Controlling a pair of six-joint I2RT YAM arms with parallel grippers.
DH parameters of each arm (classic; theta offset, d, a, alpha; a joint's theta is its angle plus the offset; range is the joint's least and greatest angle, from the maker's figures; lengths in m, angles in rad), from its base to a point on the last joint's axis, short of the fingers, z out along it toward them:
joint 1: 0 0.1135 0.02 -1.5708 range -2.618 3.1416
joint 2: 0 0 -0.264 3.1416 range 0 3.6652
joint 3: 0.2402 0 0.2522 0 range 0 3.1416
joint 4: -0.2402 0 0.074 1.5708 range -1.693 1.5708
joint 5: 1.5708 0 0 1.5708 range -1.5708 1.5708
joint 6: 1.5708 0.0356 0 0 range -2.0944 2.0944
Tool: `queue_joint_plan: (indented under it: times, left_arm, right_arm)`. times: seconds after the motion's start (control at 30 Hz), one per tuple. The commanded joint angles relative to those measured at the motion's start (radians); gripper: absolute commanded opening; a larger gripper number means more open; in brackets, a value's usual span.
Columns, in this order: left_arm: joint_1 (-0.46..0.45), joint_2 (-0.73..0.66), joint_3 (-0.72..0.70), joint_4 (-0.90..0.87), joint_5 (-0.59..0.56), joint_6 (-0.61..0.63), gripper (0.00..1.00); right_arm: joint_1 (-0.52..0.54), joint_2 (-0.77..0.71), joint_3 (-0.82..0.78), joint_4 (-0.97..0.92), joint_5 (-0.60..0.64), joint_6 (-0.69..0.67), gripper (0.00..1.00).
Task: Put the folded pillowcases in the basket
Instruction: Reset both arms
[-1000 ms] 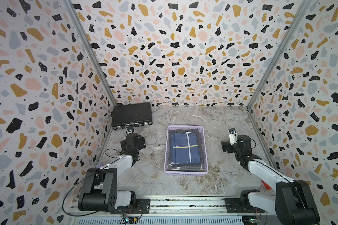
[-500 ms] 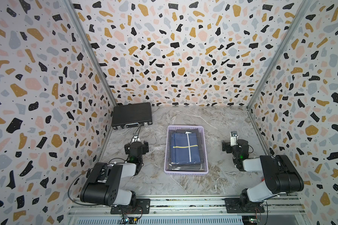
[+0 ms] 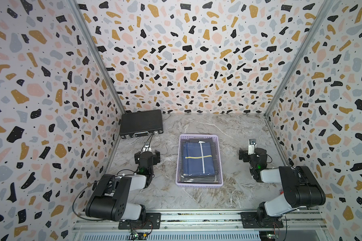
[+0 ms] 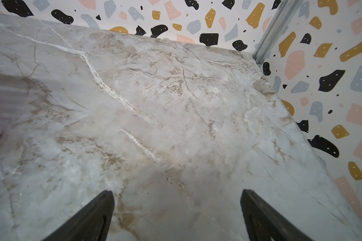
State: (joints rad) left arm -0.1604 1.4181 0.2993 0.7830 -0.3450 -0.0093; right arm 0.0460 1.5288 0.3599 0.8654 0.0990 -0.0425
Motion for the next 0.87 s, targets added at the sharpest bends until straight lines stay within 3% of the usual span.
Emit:
queue_joint_plan:
  times: [0.0, 0.27, 0.6, 0.83]
  left_arm:
    - [-0.01, -0.009, 0.003, 0.064, 0.04, 0.041, 1.0]
    - [-0.008, -0.006, 0.009, 0.058, 0.045, 0.042, 1.0]
    - [-0.009, -0.005, 0.009, 0.056, 0.048, 0.042, 1.0]
    - [0.019, -0.002, 0.022, 0.031, 0.117, 0.038, 1.0]
  right_arm:
    - [0.0, -0.012, 0.0, 0.006, 0.01, 0.012, 1.0]
    - [0.0, -0.019, -0.025, 0.045, -0.103, -0.031, 1.0]
    - [-0.005, -0.018, -0.023, 0.042, -0.114, -0.03, 1.0]
    - [-0.006, -0.018, -0.022, 0.041, -0.117, -0.028, 1.0]
